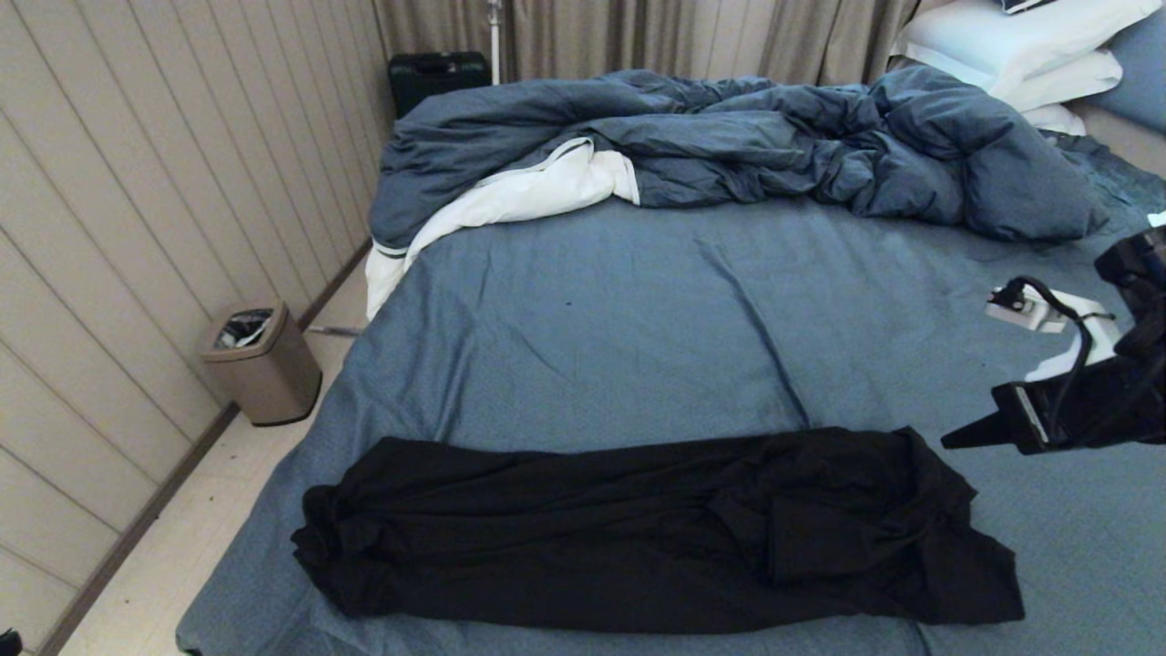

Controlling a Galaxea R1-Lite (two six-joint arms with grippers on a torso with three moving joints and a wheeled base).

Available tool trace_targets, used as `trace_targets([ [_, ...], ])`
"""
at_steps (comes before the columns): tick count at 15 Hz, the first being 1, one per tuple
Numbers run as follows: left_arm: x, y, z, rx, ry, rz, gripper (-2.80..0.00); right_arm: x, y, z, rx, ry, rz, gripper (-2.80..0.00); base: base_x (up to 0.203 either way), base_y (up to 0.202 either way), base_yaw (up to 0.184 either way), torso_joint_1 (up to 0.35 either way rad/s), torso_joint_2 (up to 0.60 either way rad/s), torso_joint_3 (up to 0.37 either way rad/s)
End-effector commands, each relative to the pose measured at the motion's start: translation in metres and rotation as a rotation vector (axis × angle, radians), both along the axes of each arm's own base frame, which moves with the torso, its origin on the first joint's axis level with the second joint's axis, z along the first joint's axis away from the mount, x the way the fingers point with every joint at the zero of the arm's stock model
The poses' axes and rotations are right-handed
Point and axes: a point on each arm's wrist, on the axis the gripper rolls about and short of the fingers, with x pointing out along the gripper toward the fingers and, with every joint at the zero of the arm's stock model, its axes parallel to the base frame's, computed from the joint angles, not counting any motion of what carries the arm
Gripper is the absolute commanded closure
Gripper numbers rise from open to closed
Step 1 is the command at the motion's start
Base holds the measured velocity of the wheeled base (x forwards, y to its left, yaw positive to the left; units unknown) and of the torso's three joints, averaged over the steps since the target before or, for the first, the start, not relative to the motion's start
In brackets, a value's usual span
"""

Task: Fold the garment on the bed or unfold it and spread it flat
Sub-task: Unford the black T-shirt

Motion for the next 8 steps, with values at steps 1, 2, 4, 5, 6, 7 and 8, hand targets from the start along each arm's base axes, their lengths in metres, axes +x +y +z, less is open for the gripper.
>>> trace_targets([
  [1, -0.008, 0.005, -0.002, 0.000, -0.026, 0.101, 0.00, -0.002, 0.001, -0.001, 0.003, 0.008, 0.003, 0.00, 0.000, 0.000, 0.000, 0.000, 0.00, 0.000],
  [2, -0.016, 0.008, -0.002, 0.003, -0.051, 0.134, 0.00, -0.001, 0.001, -0.002, 0.004, 0.011, 0.005, 0.00, 0.000, 0.000, 0.000, 0.000, 0.00, 0.000],
  [4, -0.034, 0.013, -0.007, 0.019, -0.063, 0.166, 0.00, 0.000, 0.004, -0.003, 0.005, 0.014, 0.018, 0.00, 0.000, 0.000, 0.000, 0.000, 0.00, 0.000],
  [5, -0.041, 0.014, -0.010, 0.023, -0.068, 0.181, 0.00, 0.001, 0.005, -0.004, 0.006, 0.012, 0.020, 0.00, 0.000, 0.000, 0.000, 0.000, 0.00, 0.000],
  [6, -0.049, 0.015, -0.013, 0.027, -0.084, 0.205, 0.00, 0.000, 0.005, -0.003, 0.005, 0.010, 0.019, 0.00, 0.000, 0.000, 0.000, 0.000, 0.00, 0.000],
  [7, -0.058, 0.016, -0.018, 0.035, -0.096, 0.231, 0.00, -0.001, 0.005, -0.003, 0.005, 0.008, 0.018, 0.00, 0.000, 0.000, 0.000, 0.000, 0.00, 0.000],
  [8, -0.065, 0.016, -0.024, 0.045, -0.097, 0.256, 0.00, -0.001, 0.005, -0.003, 0.004, 0.007, 0.018, 0.00, 0.000, 0.000, 0.000, 0.000, 0.00, 0.000],
])
